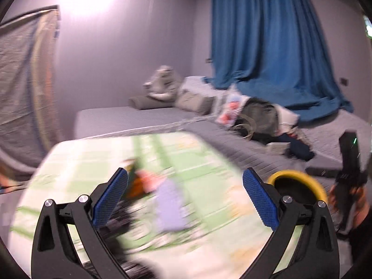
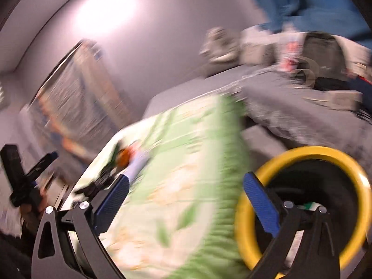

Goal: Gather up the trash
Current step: 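Move both open tools back over the black plastic bags on the bed, then grasp a black plastic bag with the right tool while the left tool approaches another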

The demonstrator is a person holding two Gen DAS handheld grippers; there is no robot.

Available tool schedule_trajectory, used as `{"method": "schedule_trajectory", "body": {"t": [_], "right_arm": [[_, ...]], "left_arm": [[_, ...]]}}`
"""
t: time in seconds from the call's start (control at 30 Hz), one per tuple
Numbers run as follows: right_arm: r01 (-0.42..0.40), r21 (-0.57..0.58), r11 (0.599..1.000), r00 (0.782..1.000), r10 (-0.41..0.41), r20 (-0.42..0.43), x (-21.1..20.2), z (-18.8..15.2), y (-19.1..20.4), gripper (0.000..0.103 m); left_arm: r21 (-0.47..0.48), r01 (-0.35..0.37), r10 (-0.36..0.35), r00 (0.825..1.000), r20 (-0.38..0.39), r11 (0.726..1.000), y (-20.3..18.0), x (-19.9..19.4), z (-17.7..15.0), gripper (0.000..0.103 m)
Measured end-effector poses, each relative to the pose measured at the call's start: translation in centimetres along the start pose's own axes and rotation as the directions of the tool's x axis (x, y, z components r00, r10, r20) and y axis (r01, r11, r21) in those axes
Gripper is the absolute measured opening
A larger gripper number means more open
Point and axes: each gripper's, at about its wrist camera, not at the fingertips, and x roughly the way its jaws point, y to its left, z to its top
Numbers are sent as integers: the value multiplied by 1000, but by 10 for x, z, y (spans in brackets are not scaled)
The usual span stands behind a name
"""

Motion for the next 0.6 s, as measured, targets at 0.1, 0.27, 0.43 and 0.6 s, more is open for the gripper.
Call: {"method": "schedule_trajectory", "body": {"t": [0.1, 0.27, 0.43, 0.6], "right_arm": [[-101, -133, 986, 988, 84, -127, 40, 0, 59, 95], [-292, -284, 913, 927, 197, -319, 105, -2, 171, 95], [-349, -419, 838, 889, 155, -432, 155, -19, 262, 89], [-365, -453, 813, 849, 91, -520, 205, -37, 312, 87]], "left_arm": [[-29, -13, 13, 1000, -26, 999, 47, -31, -29, 95], [-5, -12, 11, 994, -108, 1000, 88, -71, -76, 95], [-65, -60, 49, 985, -164, 996, 110, -85, -106, 95], [-36, -91, 81, 975, -207, 995, 116, -85, -126, 95]]}}
